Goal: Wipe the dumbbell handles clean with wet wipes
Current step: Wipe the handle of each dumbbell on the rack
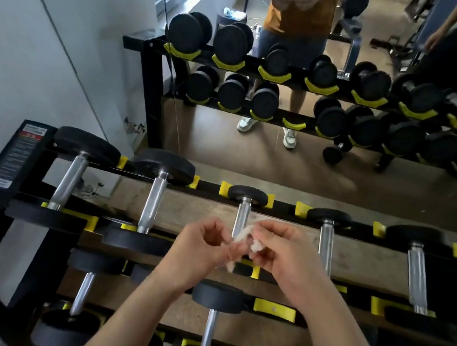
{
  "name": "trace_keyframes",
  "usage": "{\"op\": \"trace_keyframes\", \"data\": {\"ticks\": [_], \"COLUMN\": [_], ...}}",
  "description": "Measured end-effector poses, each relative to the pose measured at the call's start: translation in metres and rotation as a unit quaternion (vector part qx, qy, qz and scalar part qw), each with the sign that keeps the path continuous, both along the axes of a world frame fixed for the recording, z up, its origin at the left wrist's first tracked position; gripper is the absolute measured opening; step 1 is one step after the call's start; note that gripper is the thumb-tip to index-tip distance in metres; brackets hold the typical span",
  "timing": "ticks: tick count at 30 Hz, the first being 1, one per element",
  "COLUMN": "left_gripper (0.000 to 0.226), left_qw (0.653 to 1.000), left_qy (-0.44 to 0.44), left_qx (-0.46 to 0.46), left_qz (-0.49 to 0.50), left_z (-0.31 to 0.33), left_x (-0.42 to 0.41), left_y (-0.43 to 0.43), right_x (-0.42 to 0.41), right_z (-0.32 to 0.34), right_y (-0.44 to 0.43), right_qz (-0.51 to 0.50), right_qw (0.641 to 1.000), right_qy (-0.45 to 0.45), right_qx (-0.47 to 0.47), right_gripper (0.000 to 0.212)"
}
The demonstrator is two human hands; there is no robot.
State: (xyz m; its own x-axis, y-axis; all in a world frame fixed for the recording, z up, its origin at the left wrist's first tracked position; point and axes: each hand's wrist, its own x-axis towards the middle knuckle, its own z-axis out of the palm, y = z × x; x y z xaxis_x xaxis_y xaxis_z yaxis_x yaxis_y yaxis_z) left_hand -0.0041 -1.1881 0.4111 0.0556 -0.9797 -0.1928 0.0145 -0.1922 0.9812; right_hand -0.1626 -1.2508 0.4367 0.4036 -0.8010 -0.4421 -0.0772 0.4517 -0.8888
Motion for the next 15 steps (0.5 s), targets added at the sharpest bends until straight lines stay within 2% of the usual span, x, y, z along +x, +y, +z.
{"op": "trace_keyframes", "data": {"ticks": [2, 4, 7, 10, 15], "left_gripper": [0.025, 0.021, 0.026, 0.021, 0.022], "left_qw": [0.999, 0.999, 0.992, 0.973, 0.972], "left_qy": [0.046, 0.046, 0.104, 0.177, 0.096], "left_qx": [0.022, 0.017, 0.006, 0.009, 0.012], "left_qz": [0.007, 0.019, 0.074, 0.146, 0.213], "left_z": [0.001, 0.001, 0.002, -0.001, -0.003], "left_x": [-0.017, -0.037, -0.07, -0.098, -0.133], "left_y": [-0.001, -0.001, -0.004, -0.01, -0.018], "right_x": [-0.019, -0.039, -0.068, -0.091, -0.102], "right_z": [0.002, 0.003, 0.002, -0.001, -0.012], "right_y": [-0.008, -0.016, -0.031, -0.044, -0.054], "right_qz": [-0.002, 0.013, 0.062, 0.071, -0.004], "right_qw": [0.998, 0.994, 0.991, 0.988, 0.978], "right_qy": [-0.057, -0.087, -0.1, -0.113, -0.162], "right_qx": [0.041, 0.061, 0.067, 0.082, 0.135], "right_gripper": [0.017, 0.022, 0.015, 0.011, 0.016]}}
